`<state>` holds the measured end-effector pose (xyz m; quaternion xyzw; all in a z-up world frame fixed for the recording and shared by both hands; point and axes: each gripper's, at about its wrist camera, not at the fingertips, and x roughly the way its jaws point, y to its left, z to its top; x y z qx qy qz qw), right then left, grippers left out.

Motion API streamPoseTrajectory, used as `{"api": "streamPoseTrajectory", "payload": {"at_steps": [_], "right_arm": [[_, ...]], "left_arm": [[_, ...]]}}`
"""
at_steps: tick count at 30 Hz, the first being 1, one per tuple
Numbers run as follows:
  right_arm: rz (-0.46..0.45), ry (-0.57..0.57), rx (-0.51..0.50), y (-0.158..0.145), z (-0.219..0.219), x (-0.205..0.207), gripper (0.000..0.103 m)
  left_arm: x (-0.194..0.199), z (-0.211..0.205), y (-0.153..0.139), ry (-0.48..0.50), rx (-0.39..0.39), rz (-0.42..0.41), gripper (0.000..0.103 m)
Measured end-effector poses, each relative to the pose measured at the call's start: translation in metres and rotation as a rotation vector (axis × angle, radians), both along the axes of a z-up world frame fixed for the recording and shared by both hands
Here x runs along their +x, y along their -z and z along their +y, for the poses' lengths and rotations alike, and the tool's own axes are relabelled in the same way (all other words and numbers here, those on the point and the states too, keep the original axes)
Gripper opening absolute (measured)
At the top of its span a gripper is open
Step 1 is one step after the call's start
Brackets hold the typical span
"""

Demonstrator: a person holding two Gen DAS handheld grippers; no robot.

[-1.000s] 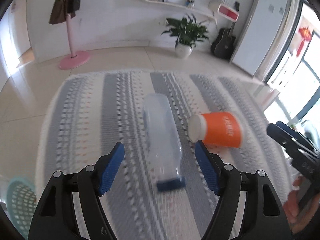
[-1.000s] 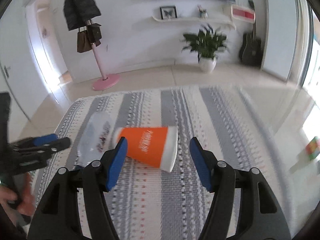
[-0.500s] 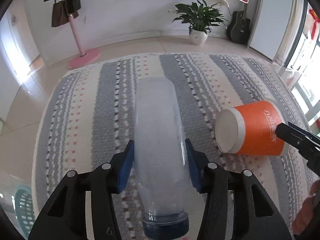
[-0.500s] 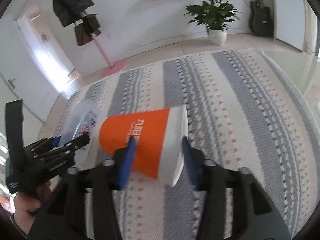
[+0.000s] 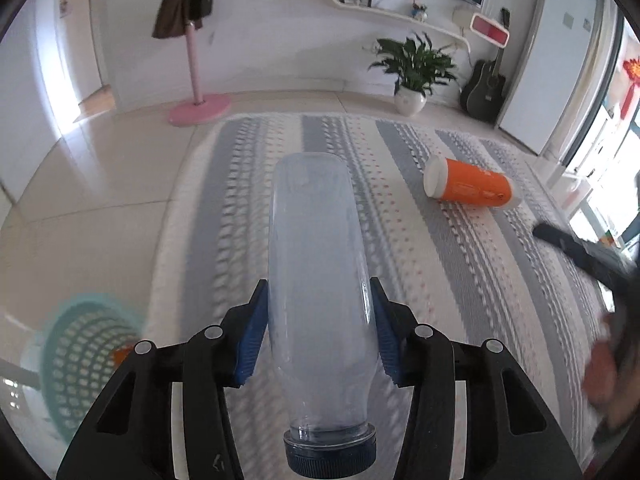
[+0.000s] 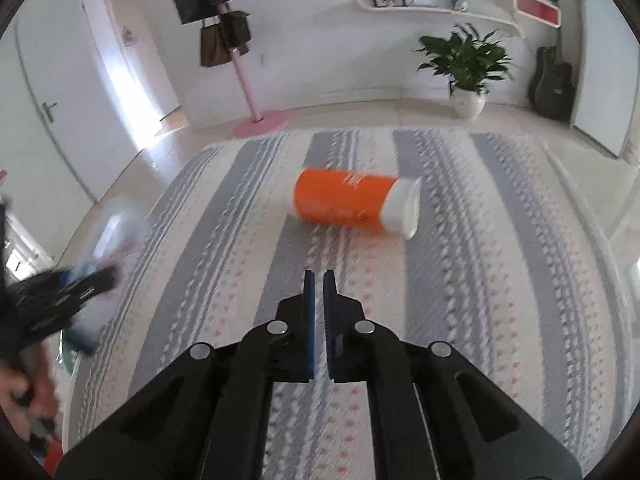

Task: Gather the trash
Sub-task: 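Grasp the clear plastic bottle with the left tool while the right tool grasps the orange cup, then lift the bottle with the left tool while the right tool regrips the orange cup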

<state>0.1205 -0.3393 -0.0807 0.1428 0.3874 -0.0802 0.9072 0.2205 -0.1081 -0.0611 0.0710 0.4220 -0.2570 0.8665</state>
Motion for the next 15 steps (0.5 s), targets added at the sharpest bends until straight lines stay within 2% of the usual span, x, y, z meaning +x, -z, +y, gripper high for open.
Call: {"api": "streamPoseTrajectory", "payload": {"at_steps": [4, 8, 13, 14, 15], "right_arm": [[0.035, 0.082, 0.053, 0.008, -0.037, 0.024, 0.007], [0.044, 0.132, 0.096, 0.022, -0.066, 0.044, 0.011], [-0.001, 0.134, 0.185, 0.031, -0.086, 0.057, 0.029], [-0.003, 0.135, 0.186, 0.031, -0.086, 0.059, 0.031], [-0.008, 0.138, 0.182, 0.03, -0.086, 0.06, 0.037]], "left_arm": [[-0.013, 0.033, -0.004, -0.024, -0.062, 0.004, 0.047], [-0.012, 0.038, 0.0, -0.033, -0.096, 0.011, 0.047], [-0.006, 0.035, -0.004, -0.022, -0.132, 0.009, 0.047], [-0.006, 0.033, -0.004, -0.021, -0.129, 0.005, 0.047], [-0.006, 0.032, -0.003, -0.018, -0.123, -0.002, 0.047]]}}
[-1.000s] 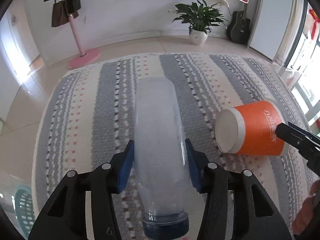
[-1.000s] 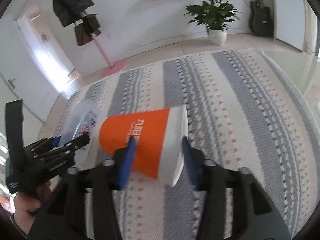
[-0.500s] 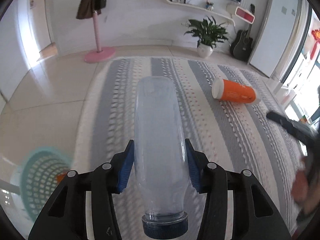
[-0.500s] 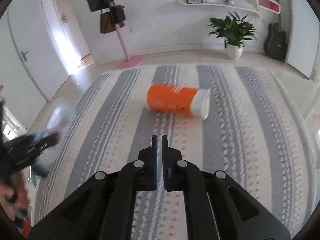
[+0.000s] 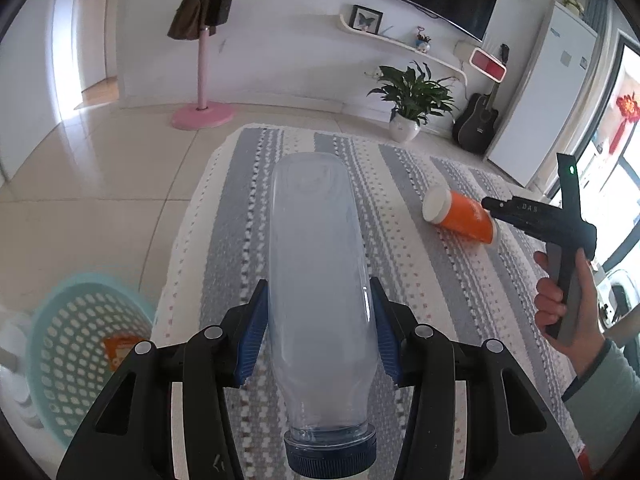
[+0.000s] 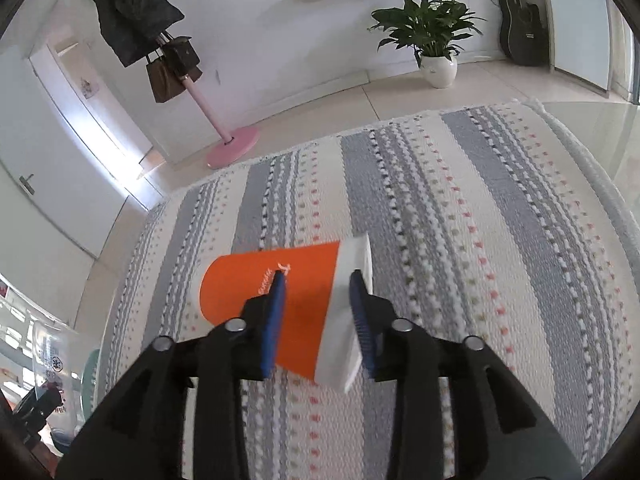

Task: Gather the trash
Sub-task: 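Lift the bottle with the left tool while the right tool regrips the orange cup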

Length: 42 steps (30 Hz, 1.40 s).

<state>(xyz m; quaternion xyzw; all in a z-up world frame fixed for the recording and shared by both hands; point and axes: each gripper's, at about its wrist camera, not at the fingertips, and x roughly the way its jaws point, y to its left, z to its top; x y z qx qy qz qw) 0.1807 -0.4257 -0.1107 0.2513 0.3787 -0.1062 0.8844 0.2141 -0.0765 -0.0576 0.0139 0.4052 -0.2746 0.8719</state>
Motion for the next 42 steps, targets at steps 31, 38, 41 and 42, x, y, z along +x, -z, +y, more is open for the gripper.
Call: {"api": "streamPoseTrajectory", "payload": {"at_steps": [31, 38, 41, 42], "right_arm": [[-0.088, -0.21, -0.088, -0.051, 0.168, -0.074, 0.002], [-0.121, -0.165, 0.149, -0.037, 0.204, -0.118, 0.002], [-0.077, -0.162, 0.188, -0.027, 0.214, -0.129, 0.002], [-0.058, -0.167, 0.18, -0.024, 0.219, -0.133, 0.002]], "left_arm": [[-0.027, 0.033, -0.039, 0.021, -0.029, -0.076, 0.047], [-0.034, 0.047, -0.05, 0.013, -0.049, -0.09, 0.047], [-0.035, 0.054, -0.056, 0.003, -0.056, -0.091, 0.047], [-0.036, 0.057, -0.058, 0.001, -0.059, -0.094, 0.047]]}}
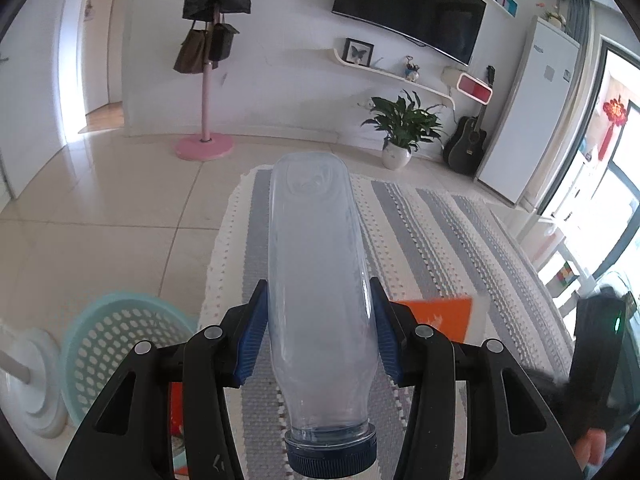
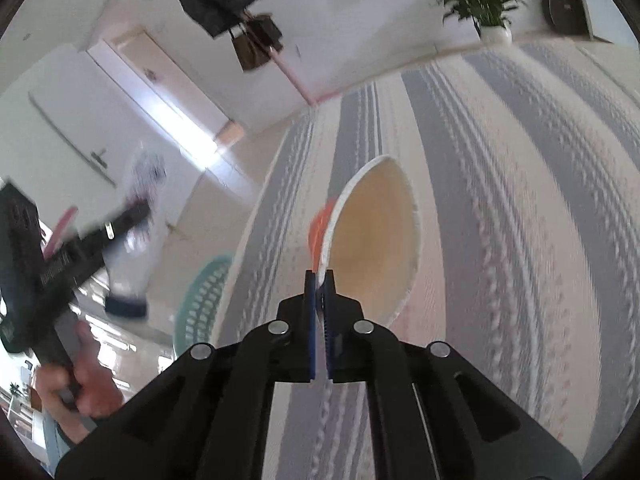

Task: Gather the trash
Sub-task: 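Lift the bottle with the left tool while the right tool regrips the orange cup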

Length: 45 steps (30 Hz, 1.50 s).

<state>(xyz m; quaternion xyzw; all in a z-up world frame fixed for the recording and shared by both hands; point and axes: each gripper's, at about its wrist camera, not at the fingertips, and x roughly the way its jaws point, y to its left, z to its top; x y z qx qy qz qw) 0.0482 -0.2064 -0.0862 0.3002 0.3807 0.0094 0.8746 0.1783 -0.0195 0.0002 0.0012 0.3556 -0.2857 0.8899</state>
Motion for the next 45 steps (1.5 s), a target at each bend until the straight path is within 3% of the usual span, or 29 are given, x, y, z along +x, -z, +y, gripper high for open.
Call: {"api": "streamPoseTrajectory", "payload": {"at_steps": [6, 11, 14, 15, 16, 19, 21, 26, 29, 34, 40, 45], "right_arm": [[0.119, -0.021, -0.071, 0.014, 0.014, -0.039, 0.005], [0.149, -0.022, -0.123, 0.012, 0.004, -0.064, 0.017], [0.126, 0.001, -0.178, 0.002, -0.004, -0.069, 0.044], [0.104, 0.015, -0.203, -0.004, -0.006, -0.07, 0.061], [0.084, 0.026, -0.219, -0.01, -0.008, -0.069, 0.071], [0.053, 0.068, -0.228, -0.018, -0.02, -0.064, 0.078], [0.051, 0.071, -0.204, -0.013, -0.031, -0.051, 0.087], [0.122, 0.077, -0.155, 0.028, -0.046, -0.023, 0.088], [0.101, 0.057, -0.062, 0.042, -0.046, -0.018, 0.088], [0.08, -0.004, -0.076, 0.036, -0.029, -0.008, 0.073], [0.052, -0.056, -0.194, 0.015, 0.007, -0.008, 0.052], [0.062, -0.091, -0.205, 0.015, 0.033, -0.004, 0.048]], "left_arm": [[0.0, 0.009, -0.007, -0.011, -0.031, -0.005, 0.047], [-0.002, 0.006, -0.008, -0.007, -0.028, -0.016, 0.047], [-0.003, 0.004, -0.01, -0.003, -0.026, -0.026, 0.047], [-0.002, 0.003, -0.01, -0.001, -0.025, -0.028, 0.047], [-0.002, 0.002, -0.01, 0.0, -0.023, -0.029, 0.047], [-0.002, 0.0, -0.006, 0.001, -0.012, -0.025, 0.047], [-0.001, -0.002, -0.004, 0.002, -0.004, -0.02, 0.047], [-0.001, -0.002, -0.003, 0.006, 0.001, -0.02, 0.047], [0.0, -0.002, -0.003, 0.004, 0.002, -0.019, 0.047], [0.0, -0.001, -0.003, 0.003, 0.003, -0.015, 0.045], [0.001, 0.005, -0.001, -0.004, 0.009, -0.005, 0.045], [0.005, 0.015, 0.008, 0.01, -0.023, 0.031, 0.045]]}}
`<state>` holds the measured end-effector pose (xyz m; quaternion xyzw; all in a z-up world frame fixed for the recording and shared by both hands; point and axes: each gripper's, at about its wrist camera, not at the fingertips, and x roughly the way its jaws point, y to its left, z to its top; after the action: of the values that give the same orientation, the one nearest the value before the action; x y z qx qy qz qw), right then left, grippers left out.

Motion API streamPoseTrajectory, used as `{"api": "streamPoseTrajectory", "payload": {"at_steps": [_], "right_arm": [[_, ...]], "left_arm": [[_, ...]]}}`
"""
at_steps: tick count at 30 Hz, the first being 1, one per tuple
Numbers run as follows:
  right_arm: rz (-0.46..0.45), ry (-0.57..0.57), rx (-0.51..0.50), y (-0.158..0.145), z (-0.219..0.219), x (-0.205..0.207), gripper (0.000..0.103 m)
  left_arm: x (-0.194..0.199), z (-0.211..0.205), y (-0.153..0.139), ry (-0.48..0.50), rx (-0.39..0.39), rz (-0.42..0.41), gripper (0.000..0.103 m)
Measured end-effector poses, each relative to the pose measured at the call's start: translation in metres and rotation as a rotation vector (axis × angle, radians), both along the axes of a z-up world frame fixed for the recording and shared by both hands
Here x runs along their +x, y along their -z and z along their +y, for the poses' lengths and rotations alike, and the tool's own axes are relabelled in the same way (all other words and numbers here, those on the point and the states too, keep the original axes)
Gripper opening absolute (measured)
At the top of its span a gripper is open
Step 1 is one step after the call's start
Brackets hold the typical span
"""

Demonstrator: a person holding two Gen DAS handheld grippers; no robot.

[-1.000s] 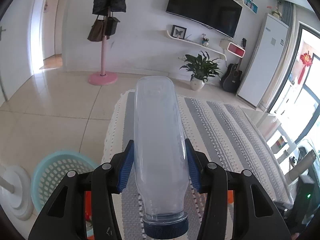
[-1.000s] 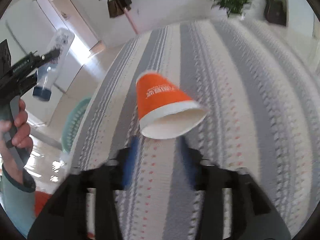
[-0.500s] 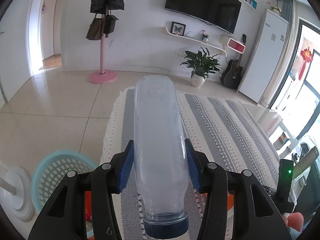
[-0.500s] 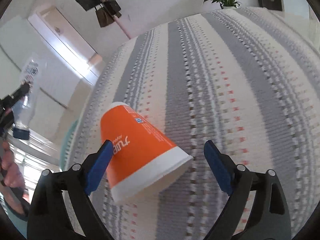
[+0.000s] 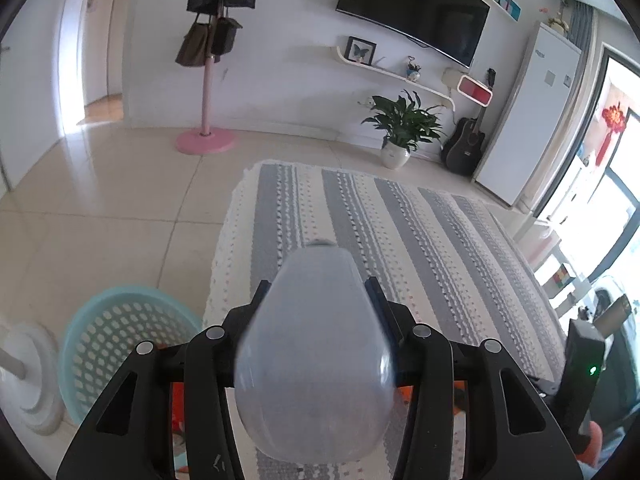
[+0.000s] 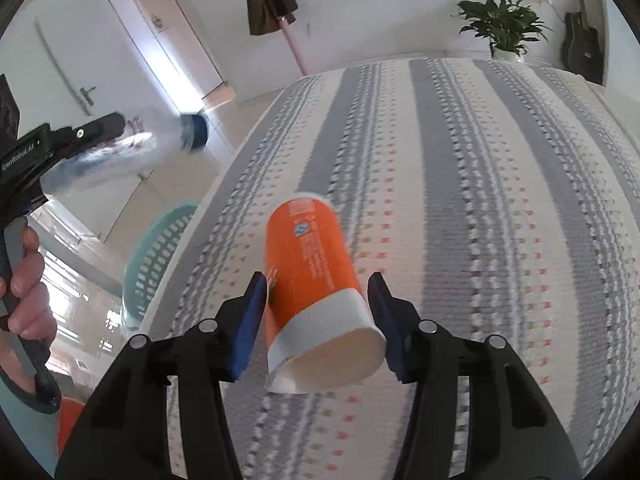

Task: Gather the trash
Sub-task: 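Lift the bottle with the left tool while the right tool regrips the orange cup, then lower the bottle and orange cup into the teal basket and release both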

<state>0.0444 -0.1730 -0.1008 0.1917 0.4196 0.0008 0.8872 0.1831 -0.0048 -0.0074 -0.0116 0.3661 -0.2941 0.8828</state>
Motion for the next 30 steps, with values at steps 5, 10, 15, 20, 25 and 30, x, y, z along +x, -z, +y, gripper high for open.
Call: {"api": "streamPoseTrajectory", "payload": {"at_steps": [5, 10, 15, 20, 25, 30], "right_arm": [[0.013, -0.003, -0.033, 0.003, 0.015, 0.002, 0.04], [-0.032, -0.005, -0.039, -0.018, 0.022, 0.009, 0.036], [-0.123, -0.038, -0.048, -0.058, 0.044, 0.026, 0.036], [-0.191, -0.117, -0.046, -0.088, 0.087, 0.061, 0.036], [-0.208, -0.216, -0.05, -0.094, 0.145, 0.101, 0.036], [-0.169, -0.26, -0.052, -0.076, 0.189, 0.131, 0.037]], "left_arm": [[-0.006, 0.004, 0.0, 0.017, -0.024, -0.012, 0.045], [-0.009, 0.024, -0.006, 0.025, -0.096, -0.011, 0.045], [-0.006, 0.064, -0.019, -0.031, -0.159, -0.029, 0.045], [0.003, 0.125, -0.031, -0.153, -0.199, -0.074, 0.045], [0.022, 0.188, -0.011, -0.294, -0.203, -0.018, 0.045], [0.049, 0.227, 0.024, -0.389, -0.185, 0.091, 0.045]]}}
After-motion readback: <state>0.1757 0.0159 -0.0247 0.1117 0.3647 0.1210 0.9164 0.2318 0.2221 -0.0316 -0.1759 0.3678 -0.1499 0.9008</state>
